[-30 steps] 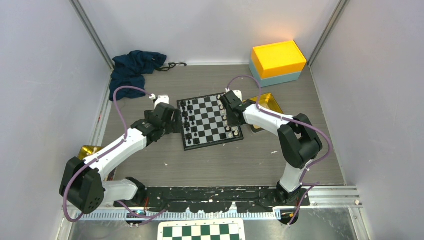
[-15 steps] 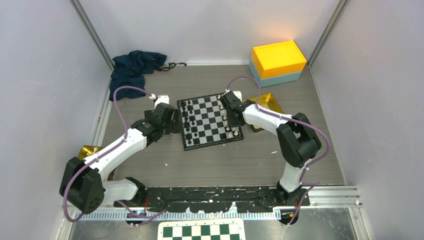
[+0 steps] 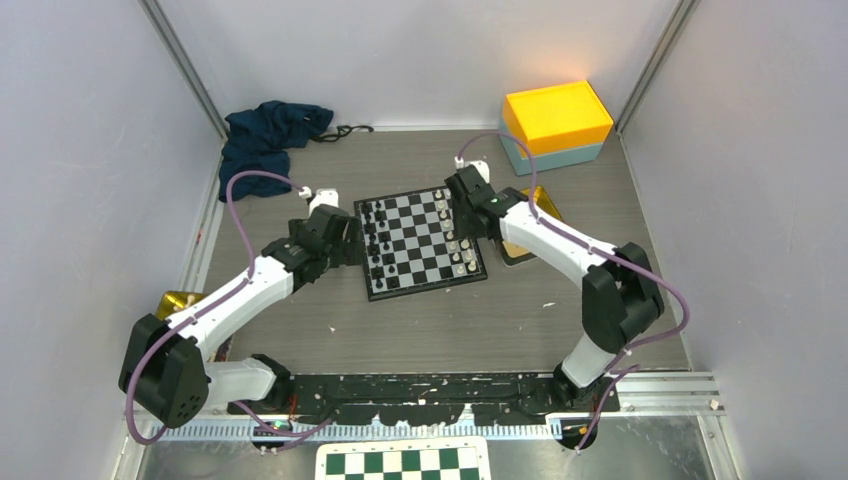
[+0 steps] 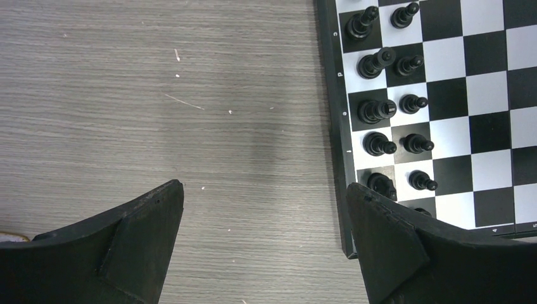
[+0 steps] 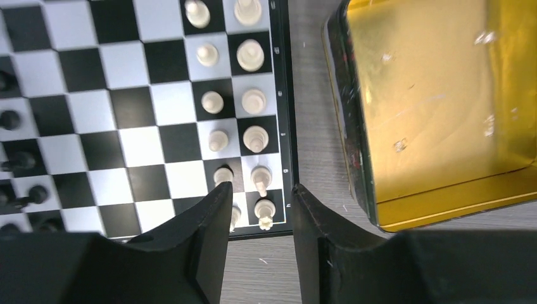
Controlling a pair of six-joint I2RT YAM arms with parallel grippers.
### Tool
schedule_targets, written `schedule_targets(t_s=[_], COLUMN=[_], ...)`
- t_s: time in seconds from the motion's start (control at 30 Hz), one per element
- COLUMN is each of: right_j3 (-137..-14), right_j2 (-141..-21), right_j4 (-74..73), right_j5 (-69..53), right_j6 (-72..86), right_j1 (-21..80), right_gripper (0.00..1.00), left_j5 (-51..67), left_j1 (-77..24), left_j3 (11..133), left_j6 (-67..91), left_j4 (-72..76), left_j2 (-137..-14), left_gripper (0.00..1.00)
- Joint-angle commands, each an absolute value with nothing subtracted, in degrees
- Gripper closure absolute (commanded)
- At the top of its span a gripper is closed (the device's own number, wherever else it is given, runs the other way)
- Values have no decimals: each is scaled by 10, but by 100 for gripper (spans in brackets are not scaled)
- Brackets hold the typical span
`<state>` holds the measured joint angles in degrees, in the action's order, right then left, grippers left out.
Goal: Set up the chess pieces on the board
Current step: Place the chess piece on the chessboard, then reset both arms
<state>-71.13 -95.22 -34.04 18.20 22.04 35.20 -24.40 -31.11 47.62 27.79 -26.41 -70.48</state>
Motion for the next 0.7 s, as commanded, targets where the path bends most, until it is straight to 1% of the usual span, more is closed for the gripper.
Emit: schedule_targets(t_s=[0.0, 0.13, 0.27, 0.43, 0.53, 0.67], right_j3=[-774, -772, -759, -734, -709, -673], right_j2=[-909, -884, -860, -833, -814, -794], right_j4=[-370, -371, -367, -358, -345, -326], right_j5=[212, 249, 265, 280, 294, 313], right_j6=[198, 192, 199, 206, 206, 195], right_j1=[355, 352, 328, 274, 238, 204], right_gripper=[54, 48, 47, 45, 42, 41], left_j5=[-266, -282, -289, -292, -291, -305], left_j1=[-313, -311, -301, -275, -252, -232], left_j3=[512, 518, 508, 506, 508, 507], left_j6=[255, 245, 245, 233, 213, 175], left_j4=[-249, -258, -259, -261, -259, -248], left_j2=[-697, -683, -659, -641, -635, -634], left_gripper=[0, 0, 0, 0, 0, 0])
